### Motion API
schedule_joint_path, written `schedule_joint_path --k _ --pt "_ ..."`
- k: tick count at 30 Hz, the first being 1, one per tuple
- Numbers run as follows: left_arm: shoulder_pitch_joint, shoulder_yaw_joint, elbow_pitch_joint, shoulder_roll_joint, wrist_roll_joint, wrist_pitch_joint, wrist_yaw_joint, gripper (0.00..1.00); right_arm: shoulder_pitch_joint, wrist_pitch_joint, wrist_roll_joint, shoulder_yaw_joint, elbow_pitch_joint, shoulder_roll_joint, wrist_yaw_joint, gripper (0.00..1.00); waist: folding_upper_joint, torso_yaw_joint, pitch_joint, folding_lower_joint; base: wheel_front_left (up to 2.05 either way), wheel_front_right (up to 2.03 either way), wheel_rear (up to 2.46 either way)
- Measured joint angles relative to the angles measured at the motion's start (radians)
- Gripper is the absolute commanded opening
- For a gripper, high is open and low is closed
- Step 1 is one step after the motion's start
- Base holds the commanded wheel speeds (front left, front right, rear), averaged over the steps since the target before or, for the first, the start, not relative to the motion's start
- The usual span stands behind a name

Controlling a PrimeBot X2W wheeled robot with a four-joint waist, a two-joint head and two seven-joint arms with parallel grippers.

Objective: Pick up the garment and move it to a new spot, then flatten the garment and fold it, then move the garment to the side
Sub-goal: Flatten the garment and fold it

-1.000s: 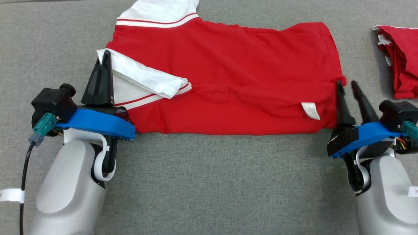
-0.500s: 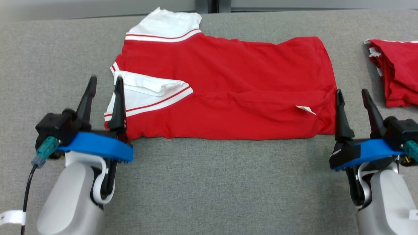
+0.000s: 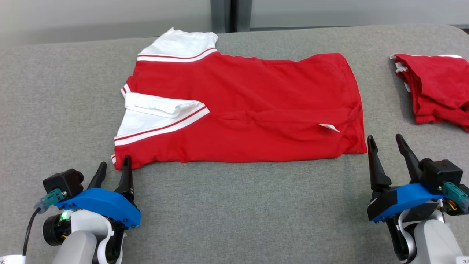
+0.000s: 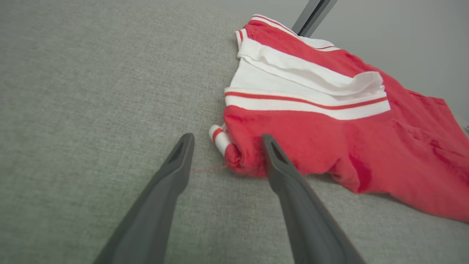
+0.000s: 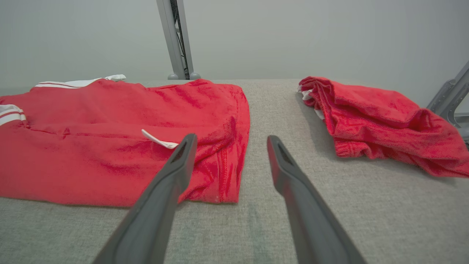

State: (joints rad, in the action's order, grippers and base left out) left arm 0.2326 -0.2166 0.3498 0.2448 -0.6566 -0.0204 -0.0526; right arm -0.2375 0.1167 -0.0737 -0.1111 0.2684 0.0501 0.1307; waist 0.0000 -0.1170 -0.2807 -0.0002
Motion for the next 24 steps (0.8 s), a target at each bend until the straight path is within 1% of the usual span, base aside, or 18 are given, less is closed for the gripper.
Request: schedule_joint_path --k 3,4,5,6,7,8,14,20,21,22,23,24 --pt "0.0 0.005 0.004 0.004 -0.007 -0.009 0.0 1.0 0.001 -0.013 -0.011 0.001 0.006 0.0 0.0 1.0 0.0 -0.011 -0.011 0.0 0.0 0.0 0.0" --pt "0.001 0.005 0.005 -0.001 -0.015 -0.013 0.007 0.52 0.0 -0.026 -0.016 0.002 0.02 0.0 0.0 1.0 0.0 -0.016 -0.02 0.0 0.0 0.0 0.0" --pt "0.004 0.005 0.007 -0.003 -0.019 -0.012 0.009 0.34 -0.003 -0.029 -0.019 0.002 0.03 0.0 0.0 1.0 0.0 -0.018 -0.024 0.0 0.0 0.0 0.0" --pt "0.01 0.004 0.008 -0.003 -0.02 -0.007 0.01 0.34 -0.007 -0.033 -0.026 0.001 0.038 0.0 0.0 1.0 0.0 -0.019 -0.028 0.0 0.0 0.0 0.0" --pt "0.016 0.004 0.009 -0.003 -0.019 0.001 0.012 0.15 -0.011 -0.034 -0.028 0.002 0.049 0.0 0.0 1.0 0.0 -0.019 -0.031 0.0 0.0 0.0 0.0" --pt "0.02 0.004 0.011 -0.004 -0.015 0.013 0.014 0.0 -0.019 -0.035 -0.033 0.003 0.062 0.0 0.0 1.0 0.0 -0.02 -0.034 0.0001 0.0 0.0 0.0" --pt "0.043 -0.004 0.02 -0.006 0.003 0.064 0.022 0.0 -0.098 -0.041 -0.061 0.023 0.161 0.0 0.0 1.0 0.0 -0.011 -0.05 0.0001 0.0 0.0 0.0" --pt "0.057 -0.016 0.026 -0.014 0.007 0.09 0.032 0.0 -0.156 -0.089 -0.026 0.013 0.297 0.0 0.0 1.0 0.0 0.013 -0.054 0.0001 0.0 0.0 0.0" --pt "0.057 -0.017 0.026 -0.015 0.007 0.096 0.034 0.0 -0.167 -0.089 -0.025 0.008 0.31 0.0 0.0 0.49 0.0 0.016 -0.054 0.0001 0.0 0.0 0.0" --pt "0.057 -0.018 0.026 -0.016 0.008 0.103 0.036 0.0 -0.175 -0.087 -0.024 0.005 0.321 0.0 0.0 0.37 0.0 0.019 -0.053 0.0001 0.0 0.0 0.0" --pt "0.057 -0.019 0.025 -0.016 0.01 0.11 0.037 0.0 -0.179 -0.083 -0.024 0.002 0.33 0.0 0.0 0.09 0.0 0.02 -0.051 0.0001 0.0 0.0 0.0" --pt "0.057 -0.019 0.023 -0.016 0.013 0.119 0.039 0.0 -0.183 -0.079 -0.026 0.001 0.337 0.0 0.0 0.0 0.0 0.021 -0.049 0.0001 0.0 0.0 0.0"
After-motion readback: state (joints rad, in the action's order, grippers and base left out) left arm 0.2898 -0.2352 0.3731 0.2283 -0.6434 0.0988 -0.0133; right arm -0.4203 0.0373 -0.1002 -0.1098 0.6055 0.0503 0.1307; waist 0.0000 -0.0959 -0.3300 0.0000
